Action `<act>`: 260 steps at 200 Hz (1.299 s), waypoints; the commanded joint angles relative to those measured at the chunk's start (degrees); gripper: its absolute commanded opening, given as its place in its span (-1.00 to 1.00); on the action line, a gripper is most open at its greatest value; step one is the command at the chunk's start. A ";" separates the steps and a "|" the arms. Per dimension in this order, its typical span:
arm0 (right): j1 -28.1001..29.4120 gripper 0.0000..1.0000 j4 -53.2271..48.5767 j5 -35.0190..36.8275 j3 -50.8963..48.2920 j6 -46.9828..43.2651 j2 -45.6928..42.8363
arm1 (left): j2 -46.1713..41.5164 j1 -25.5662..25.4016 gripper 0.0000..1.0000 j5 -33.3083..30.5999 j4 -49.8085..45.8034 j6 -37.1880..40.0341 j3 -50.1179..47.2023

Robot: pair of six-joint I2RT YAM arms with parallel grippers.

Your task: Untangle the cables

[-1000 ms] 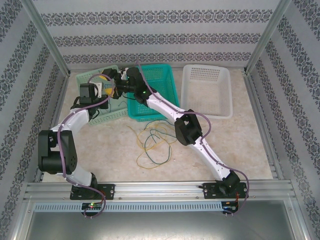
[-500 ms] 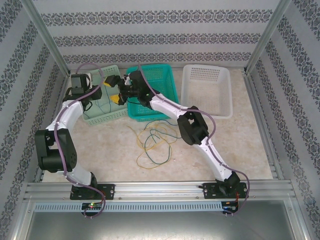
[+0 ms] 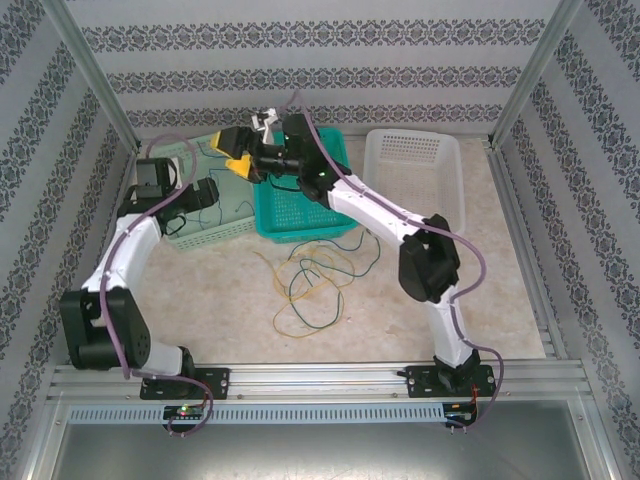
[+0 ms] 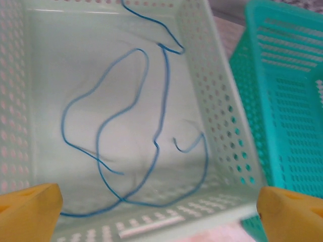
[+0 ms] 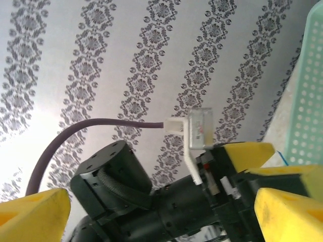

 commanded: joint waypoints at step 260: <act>-24.01 0.78 -15.78 13.20 -57.98 -19.96 -51.06 | -10.17 -51.62 -0.10 -5.11 3.07 -10.68 -29.00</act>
